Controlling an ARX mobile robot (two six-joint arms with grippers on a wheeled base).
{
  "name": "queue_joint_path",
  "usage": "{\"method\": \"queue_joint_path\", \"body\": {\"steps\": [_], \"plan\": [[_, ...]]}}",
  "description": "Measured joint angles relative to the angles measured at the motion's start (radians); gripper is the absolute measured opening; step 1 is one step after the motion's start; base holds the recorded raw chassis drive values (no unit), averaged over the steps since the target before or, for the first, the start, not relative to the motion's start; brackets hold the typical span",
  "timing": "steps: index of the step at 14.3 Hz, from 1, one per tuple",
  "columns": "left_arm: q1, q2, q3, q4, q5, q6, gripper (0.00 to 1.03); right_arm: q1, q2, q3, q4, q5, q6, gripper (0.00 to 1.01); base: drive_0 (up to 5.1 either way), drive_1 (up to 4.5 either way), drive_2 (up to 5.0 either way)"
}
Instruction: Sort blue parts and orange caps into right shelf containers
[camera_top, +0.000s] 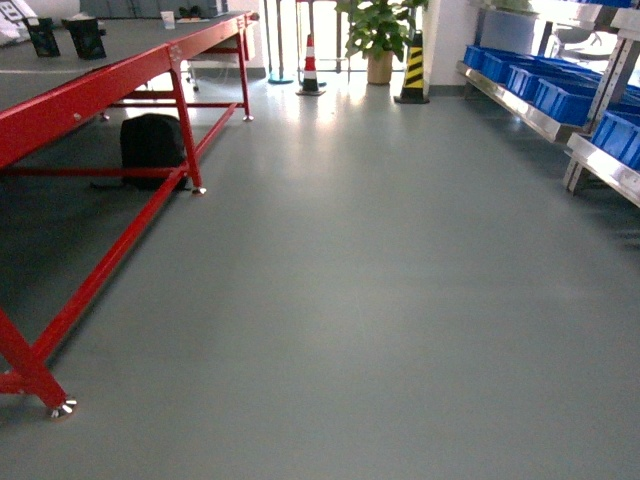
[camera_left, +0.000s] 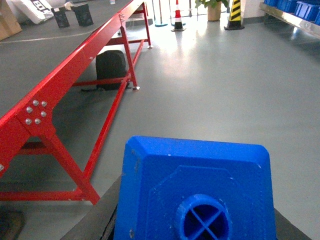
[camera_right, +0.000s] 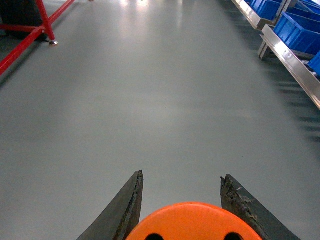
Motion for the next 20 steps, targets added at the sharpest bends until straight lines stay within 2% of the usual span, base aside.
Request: {"method": "queue_joint_path", "body": {"steps": [20], "plan": [[0.0, 0.0, 0.0, 0.001, 0.0, 0.0, 0.45, 0.0, 0.002, 0.0, 0.003, 0.0, -0.003, 0.41, 0.0, 4.33, -4.3]]}}
